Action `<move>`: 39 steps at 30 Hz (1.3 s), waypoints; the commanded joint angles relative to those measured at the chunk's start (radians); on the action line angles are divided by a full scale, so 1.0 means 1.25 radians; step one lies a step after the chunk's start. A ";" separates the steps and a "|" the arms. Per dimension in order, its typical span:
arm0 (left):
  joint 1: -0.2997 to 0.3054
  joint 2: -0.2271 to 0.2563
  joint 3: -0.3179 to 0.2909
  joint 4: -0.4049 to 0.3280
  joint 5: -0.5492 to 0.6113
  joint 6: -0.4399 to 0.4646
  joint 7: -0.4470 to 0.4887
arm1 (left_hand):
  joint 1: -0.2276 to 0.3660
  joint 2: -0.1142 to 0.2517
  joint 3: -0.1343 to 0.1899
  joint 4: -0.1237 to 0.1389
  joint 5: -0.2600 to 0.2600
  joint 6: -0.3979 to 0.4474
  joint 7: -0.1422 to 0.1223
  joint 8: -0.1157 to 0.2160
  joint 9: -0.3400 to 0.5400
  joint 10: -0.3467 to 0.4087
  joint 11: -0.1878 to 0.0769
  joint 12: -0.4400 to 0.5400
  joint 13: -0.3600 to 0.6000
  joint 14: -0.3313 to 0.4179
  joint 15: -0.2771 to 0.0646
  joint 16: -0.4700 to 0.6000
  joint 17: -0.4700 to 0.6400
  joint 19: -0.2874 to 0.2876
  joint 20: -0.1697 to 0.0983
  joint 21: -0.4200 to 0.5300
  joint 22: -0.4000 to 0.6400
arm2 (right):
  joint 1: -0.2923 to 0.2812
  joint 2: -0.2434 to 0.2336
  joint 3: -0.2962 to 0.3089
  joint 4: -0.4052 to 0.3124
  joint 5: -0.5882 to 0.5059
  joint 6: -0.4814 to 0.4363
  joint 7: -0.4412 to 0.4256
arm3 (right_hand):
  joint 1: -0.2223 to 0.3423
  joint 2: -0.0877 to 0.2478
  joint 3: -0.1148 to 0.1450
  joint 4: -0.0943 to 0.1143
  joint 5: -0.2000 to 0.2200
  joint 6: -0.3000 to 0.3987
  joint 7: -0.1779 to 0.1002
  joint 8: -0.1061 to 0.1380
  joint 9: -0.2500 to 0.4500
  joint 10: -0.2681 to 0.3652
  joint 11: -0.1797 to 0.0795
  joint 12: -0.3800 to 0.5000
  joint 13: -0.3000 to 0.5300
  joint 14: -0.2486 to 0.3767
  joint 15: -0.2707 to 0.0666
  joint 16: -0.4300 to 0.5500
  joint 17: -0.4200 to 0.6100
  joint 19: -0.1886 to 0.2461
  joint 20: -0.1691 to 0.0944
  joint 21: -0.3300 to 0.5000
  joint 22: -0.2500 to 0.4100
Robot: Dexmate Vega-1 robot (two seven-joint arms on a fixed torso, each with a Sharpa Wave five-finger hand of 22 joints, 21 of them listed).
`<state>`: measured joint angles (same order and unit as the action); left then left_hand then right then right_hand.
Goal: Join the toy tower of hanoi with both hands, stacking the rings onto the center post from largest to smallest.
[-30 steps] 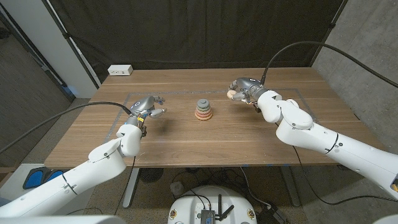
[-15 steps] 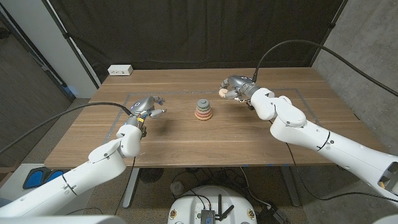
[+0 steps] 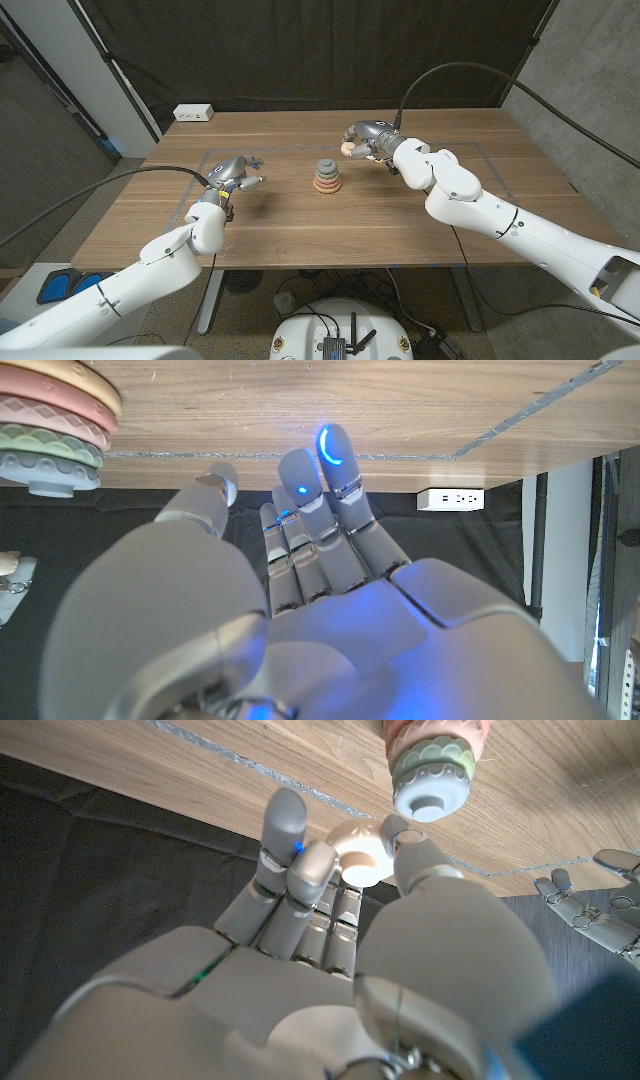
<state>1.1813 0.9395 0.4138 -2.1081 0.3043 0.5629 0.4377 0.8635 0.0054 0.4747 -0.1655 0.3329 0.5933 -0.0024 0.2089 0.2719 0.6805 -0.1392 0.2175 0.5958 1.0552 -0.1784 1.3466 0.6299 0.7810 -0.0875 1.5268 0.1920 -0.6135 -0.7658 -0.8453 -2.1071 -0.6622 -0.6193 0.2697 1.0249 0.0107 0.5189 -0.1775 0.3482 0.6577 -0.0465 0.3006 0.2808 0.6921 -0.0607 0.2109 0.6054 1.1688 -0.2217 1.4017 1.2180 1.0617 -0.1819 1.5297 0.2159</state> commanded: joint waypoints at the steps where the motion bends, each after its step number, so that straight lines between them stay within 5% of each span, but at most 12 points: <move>1: 0.003 0.001 -0.002 -0.001 -0.007 0.005 0.002 | -0.006 -0.002 0.005 -0.003 0.000 0.006 -0.002 -0.004 0.002 0.004 -0.001 0.000 0.001 -0.003 -0.033 0.005 0.001 0.001 -0.096 0.003 0.002 | 0.033 0.065 -0.024 0.046 -0.031 0.013 0.032 | 0.034 0.037 0.015 0.010 0.003 0.019 -0.014 0.005 0.005 0.079 -0.062 0.003 0.042 0.003 0.001 0.003 0.002 0.005 -0.032 -0.004 0.004; 39: 0.002 0.002 -0.005 0.018 -0.024 -0.007 0.004 | -0.005 -0.001 0.007 -0.003 -0.001 0.008 0.000 -0.003 0.003 0.005 -0.002 0.001 0.003 -0.003 -0.033 0.006 -0.002 0.001 -0.096 0.003 0.002 | 0.113 0.165 -0.086 0.155 -0.052 0.043 0.102 | 0.032 0.040 0.017 0.010 0.004 0.021 -0.014 0.002 0.006 0.082 -0.061 -0.002 0.046 -0.004 0.001 0.002 0.000 0.001 -0.032 -0.006 0.004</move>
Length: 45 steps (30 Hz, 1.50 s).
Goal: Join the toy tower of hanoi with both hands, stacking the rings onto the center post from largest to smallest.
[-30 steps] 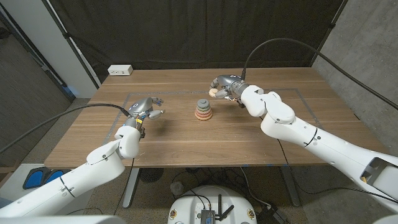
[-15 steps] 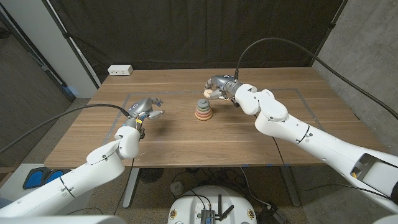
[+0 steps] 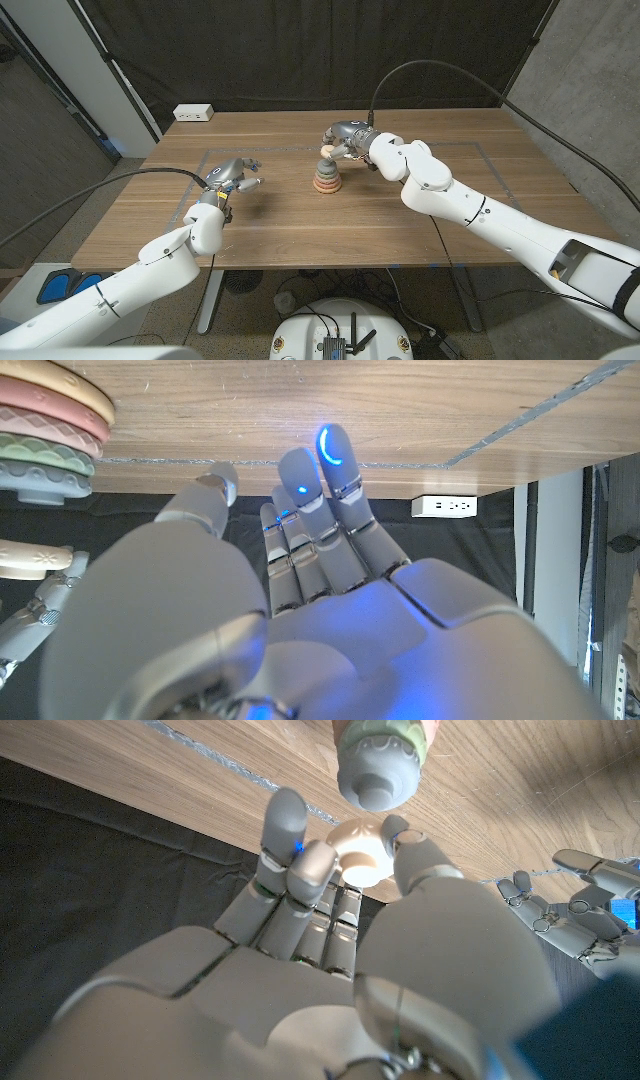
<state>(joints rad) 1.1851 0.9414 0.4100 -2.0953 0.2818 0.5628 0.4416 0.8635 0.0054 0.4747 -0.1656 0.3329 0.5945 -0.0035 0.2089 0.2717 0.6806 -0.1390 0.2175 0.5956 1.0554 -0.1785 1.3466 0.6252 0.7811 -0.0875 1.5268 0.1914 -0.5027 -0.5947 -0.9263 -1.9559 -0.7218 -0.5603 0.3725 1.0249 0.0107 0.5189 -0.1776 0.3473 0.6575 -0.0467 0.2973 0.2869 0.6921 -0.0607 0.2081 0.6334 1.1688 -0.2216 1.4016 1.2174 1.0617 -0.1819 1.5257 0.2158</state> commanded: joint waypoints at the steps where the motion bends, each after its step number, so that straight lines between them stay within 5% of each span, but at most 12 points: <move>1: 0.000 0.001 -0.003 0.007 -0.007 -0.007 0.002 | -0.005 -0.001 0.007 -0.003 -0.001 0.005 0.000 -0.004 0.003 0.005 -0.001 0.001 0.003 -0.002 -0.033 0.008 0.003 0.001 -0.096 0.003 0.003 | 0.026 0.029 -0.024 0.036 -0.007 -0.006 0.021 | 0.032 0.040 0.017 0.010 0.004 0.021 -0.014 0.004 0.002 0.082 -0.060 0.000 0.023 -0.003 0.001 0.003 0.001 0.000 -0.032 -0.003 0.003; 45: 0.018 -0.002 -0.010 0.021 -0.031 -0.022 0.017 | -0.005 0.000 0.008 -0.002 -0.001 0.006 0.001 -0.004 0.004 0.005 -0.002 0.000 0.003 -0.005 -0.033 0.009 0.000 0.001 -0.096 0.003 0.003 | 0.083 0.054 -0.088 0.090 -0.001 -0.058 0.088 | 0.028 0.044 0.019 0.010 0.006 0.017 -0.012 -0.001 0.006 0.079 -0.057 -0.003 0.025 -0.010 0.001 0.003 0.000 -0.003 -0.032 -0.003 0.004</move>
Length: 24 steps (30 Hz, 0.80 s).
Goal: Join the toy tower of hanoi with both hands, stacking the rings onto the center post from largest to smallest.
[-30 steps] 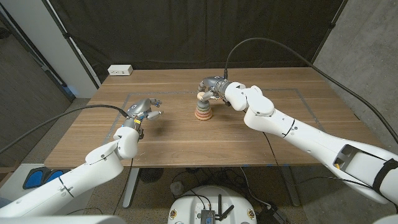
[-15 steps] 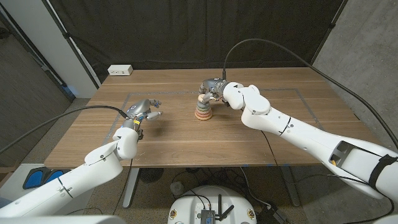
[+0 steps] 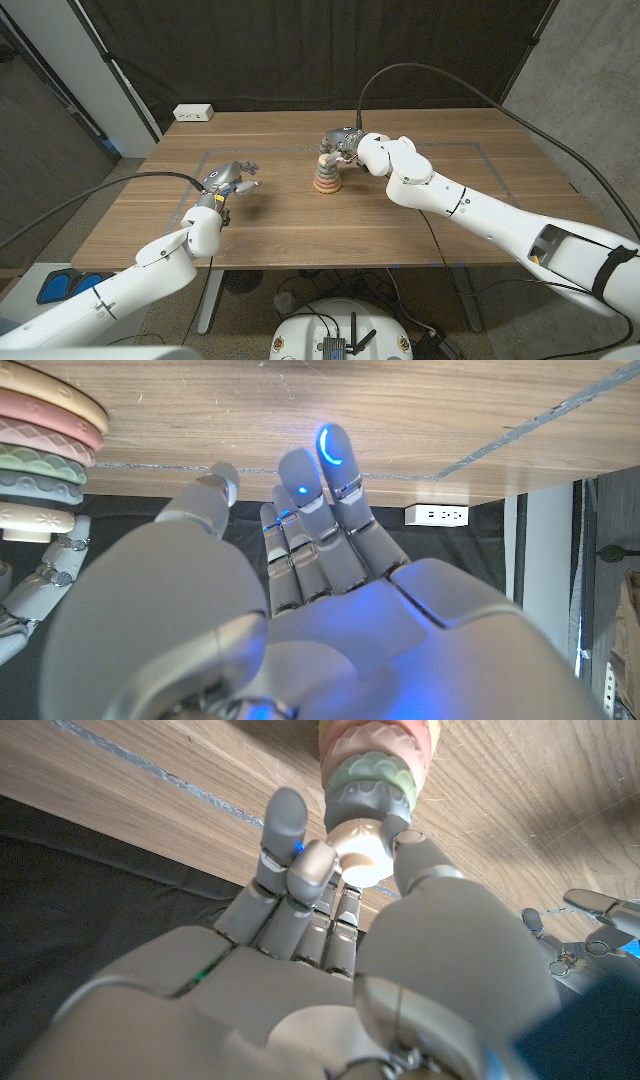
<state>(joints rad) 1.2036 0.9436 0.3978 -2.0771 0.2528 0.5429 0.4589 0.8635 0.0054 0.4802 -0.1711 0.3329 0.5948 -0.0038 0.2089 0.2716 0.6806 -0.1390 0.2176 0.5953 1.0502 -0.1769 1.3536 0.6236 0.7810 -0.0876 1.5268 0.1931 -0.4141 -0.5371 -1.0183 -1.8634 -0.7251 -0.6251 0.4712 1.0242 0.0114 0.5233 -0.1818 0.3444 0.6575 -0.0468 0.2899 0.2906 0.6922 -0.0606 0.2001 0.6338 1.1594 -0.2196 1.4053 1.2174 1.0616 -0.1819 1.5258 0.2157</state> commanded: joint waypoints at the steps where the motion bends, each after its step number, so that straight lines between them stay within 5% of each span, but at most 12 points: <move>1: 0.002 -0.003 0.000 0.007 -0.008 -0.006 0.002 | -0.005 0.000 0.004 0.002 -0.001 0.006 0.001 -0.004 0.004 0.006 -0.002 0.001 0.003 0.000 -0.034 0.004 0.002 0.001 -0.096 0.003 0.001 | 0.014 0.010 -0.017 0.022 0.001 -0.007 0.009 | 0.029 0.044 0.016 0.013 0.008 0.017 -0.012 0.004 0.003 0.078 -0.057 0.004 0.025 -0.002 -0.001 0.000 0.001 -0.003 -0.032 -0.003 0.004; 24: 0.002 -0.001 0.000 0.005 -0.010 -0.006 0.005 | -0.004 0.001 0.007 0.002 0.000 0.007 0.002 -0.003 0.005 0.007 -0.001 0.001 0.004 0.000 -0.034 0.007 0.001 0.001 -0.096 0.003 0.002 | 0.027 -0.001 -0.031 0.025 0.008 -0.004 0.033 | -0.020 0.010 -0.005 0.023 0.012 -0.027 -0.001 -0.019 0.000 0.031 -0.048 -0.011 0.021 -0.017 -0.001 -0.016 -0.003 -0.015 -0.030 -0.009 -0.006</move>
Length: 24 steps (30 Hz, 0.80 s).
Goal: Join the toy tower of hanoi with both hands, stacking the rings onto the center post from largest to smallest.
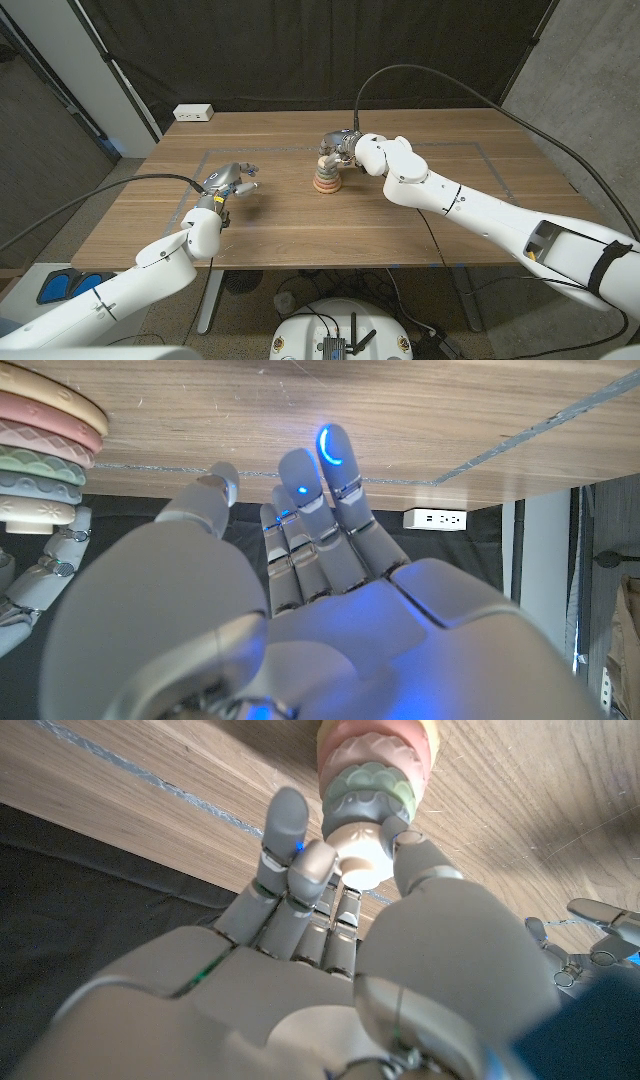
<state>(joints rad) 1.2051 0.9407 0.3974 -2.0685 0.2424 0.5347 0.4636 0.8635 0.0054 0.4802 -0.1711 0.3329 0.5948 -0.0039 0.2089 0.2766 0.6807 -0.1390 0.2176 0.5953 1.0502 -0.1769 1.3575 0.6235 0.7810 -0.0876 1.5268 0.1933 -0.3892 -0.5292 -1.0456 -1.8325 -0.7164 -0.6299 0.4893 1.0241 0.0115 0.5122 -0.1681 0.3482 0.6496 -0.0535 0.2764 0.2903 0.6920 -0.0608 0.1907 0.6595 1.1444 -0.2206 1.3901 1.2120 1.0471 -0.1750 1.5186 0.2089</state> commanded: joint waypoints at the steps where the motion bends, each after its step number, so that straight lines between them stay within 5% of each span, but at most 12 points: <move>1: 0.002 0.002 -0.001 -0.002 -0.002 0.001 0.001 | -0.004 0.001 0.007 0.002 0.000 0.007 0.002 -0.004 0.001 0.008 -0.001 0.001 0.004 0.000 -0.034 0.003 0.001 0.001 -0.096 0.003 0.001 | 0.008 -0.009 -0.010 0.000 0.000 0.001 0.020 | -0.026 0.004 0.001 0.013 0.009 -0.024 0.006 -0.011 0.000 0.020 -0.044 -0.006 -0.002 -0.007 0.000 -0.006 0.001 -0.004 -0.036 -0.003 -0.001; 9: 0.012 0.005 -0.010 -0.007 -0.005 0.001 0.008 | -0.004 0.001 0.007 0.002 0.000 0.007 0.003 -0.004 0.002 0.007 -0.001 0.001 0.004 0.000 -0.034 0.005 0.001 0.001 -0.096 0.003 0.001 | 0.008 -0.014 -0.009 -0.009 -0.003 0.002 0.029 | -0.072 -0.029 -0.015 0.015 0.008 -0.093 0.024 -0.043 -0.004 -0.078 -0.010 -0.015 -0.016 -0.025 0.000 -0.032 -0.004 -0.016 -0.036 -0.011 -0.006; 24: 0.018 0.007 -0.013 -0.008 -0.006 -0.001 0.010 | -0.005 0.001 0.008 0.002 0.000 0.007 0.001 -0.004 0.002 0.010 -0.002 0.001 0.004 -0.001 -0.034 0.007 0.001 0.001 -0.096 0.004 0.001 | 0.003 -0.020 -0.011 -0.019 -0.020 0.002 0.041 | -0.093 -0.059 -0.024 0.008 -0.001 -0.158 0.045 -0.061 -0.010 -0.145 -0.001 -0.011 -0.033 -0.031 0.000 -0.054 -0.006 -0.029 -0.036 -0.019 -0.007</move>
<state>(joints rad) 1.2231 0.9470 0.3841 -2.0772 0.2357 0.5348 0.4754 0.8635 0.0054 0.4844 -0.1669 0.3329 0.5999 -0.0015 0.2089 0.2765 0.6813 -0.1395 0.2176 0.5953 1.0502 -0.1768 1.3612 0.6208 0.7810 -0.0875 1.5268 0.1931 -0.3806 -0.5483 -1.0591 -1.8466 -0.7274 -0.6301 0.5336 0.9108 -0.0527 0.4836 -0.1576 0.3512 0.4646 -0.0003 0.2026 0.2784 0.5285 -0.0607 0.1740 0.6200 1.0987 -0.2021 1.3232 1.2009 1.0143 -0.1637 1.4993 0.1996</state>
